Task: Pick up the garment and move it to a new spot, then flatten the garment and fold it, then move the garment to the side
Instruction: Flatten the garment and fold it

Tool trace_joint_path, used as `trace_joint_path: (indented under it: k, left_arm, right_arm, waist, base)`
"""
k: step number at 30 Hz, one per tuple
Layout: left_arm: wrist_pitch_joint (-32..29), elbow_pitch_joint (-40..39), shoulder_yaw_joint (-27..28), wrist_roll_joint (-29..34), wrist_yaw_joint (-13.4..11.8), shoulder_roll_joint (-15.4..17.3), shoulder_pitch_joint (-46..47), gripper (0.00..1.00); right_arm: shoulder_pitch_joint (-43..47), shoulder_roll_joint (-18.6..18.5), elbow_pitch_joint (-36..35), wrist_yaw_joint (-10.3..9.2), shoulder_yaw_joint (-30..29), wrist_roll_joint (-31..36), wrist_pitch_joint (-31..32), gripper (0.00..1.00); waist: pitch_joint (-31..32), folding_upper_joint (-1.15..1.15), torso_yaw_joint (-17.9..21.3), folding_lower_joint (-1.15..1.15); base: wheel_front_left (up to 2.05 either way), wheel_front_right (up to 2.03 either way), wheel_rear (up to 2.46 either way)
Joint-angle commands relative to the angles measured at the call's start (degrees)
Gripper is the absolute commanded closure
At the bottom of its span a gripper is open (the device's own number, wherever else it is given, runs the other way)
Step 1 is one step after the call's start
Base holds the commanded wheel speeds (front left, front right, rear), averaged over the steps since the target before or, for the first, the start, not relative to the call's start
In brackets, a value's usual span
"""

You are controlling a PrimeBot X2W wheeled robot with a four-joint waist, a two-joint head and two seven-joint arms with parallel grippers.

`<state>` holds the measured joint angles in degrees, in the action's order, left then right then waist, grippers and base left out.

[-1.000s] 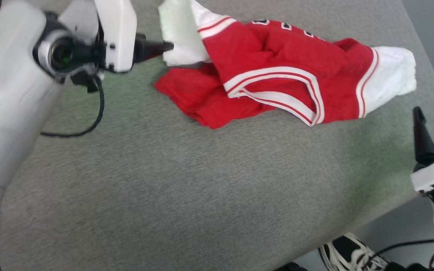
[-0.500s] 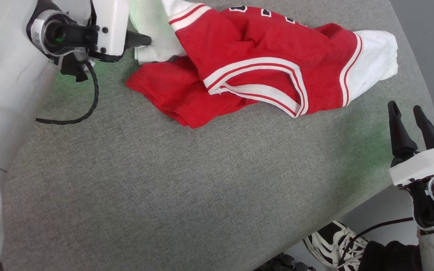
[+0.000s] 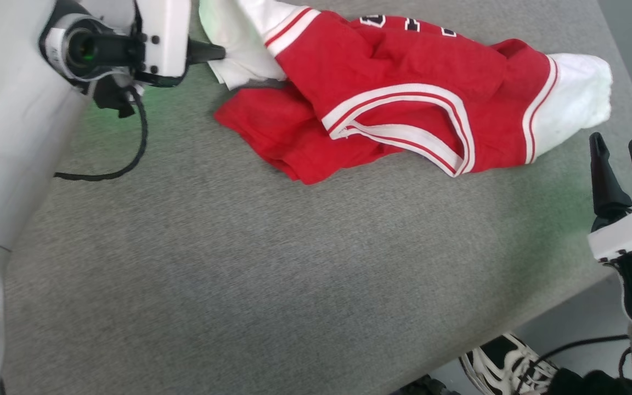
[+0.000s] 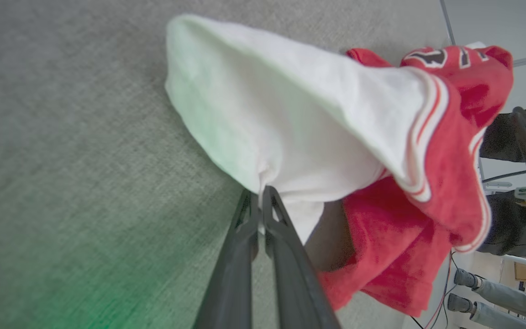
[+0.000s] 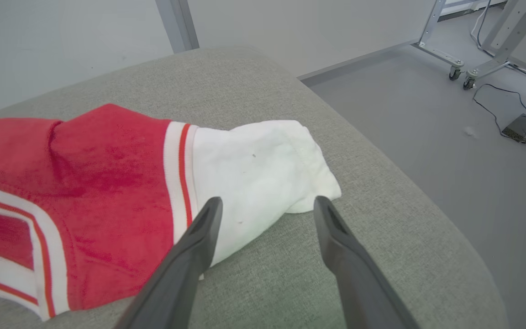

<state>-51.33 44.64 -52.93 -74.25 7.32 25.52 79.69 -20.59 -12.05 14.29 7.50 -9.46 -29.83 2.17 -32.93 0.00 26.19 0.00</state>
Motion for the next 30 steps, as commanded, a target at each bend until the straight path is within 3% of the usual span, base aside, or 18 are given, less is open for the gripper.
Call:
trace_joint_path:
  k: [1, 7, 14, 24, 30]
  left_arm:
    - [0.3, -0.3, 0.2, -0.4, 0.2, 0.5, 0.4, 1.00]
    - [2.3, -2.9, 1.2, -2.2, 0.2, 4.2, -1.8, 1.00]
    - [8.9, -8.9, 3.6, -5.0, 0.2, 12.3, -8.4, 1.00]
    - [26.8, -16.7, 7.1, -4.5, 0.2, 21.9, -17.1, 1.00]
    - [36.5, -15.0, 5.6, -1.7, 0.2, 23.3, -21.6, 1.00]
  right_arm:
    - [0.1, -0.3, -0.4, -0.01, -0.3, 0.2, 0.3, 0.00]
    - [1.8, -1.1, -2.6, -0.01, -2.4, 1.3, 1.5, 0.00]
    - [3.4, -2.1, -6.3, 0.00, -5.0, 2.9, 4.4, 0.00]
    - [4.0, -2.5, -11.9, 0.00, -7.3, 4.9, 9.5, 0.00]
    - [4.7, -1.8, -13.6, 0.00, -7.4, 5.6, 11.1, 0.00]
  waist:
    - [0.6, 0.00, -0.8, 0.00]
    - [2.9, 0.00, -4.8, 0.00]
    - [5.6, 0.00, -10.8, 0.00]
    - [8.7, 0.00, -16.4, 0.00]
    - [9.4, 0.00, -16.8, 0.00]
  base:
    - [0.00, 0.00, 0.00]
    - [0.00, 0.00, 0.00]
    - [0.00, 0.00, 0.00]
    - [0.00, 0.00, 0.00]
    - [0.00, 0.00, 0.00]
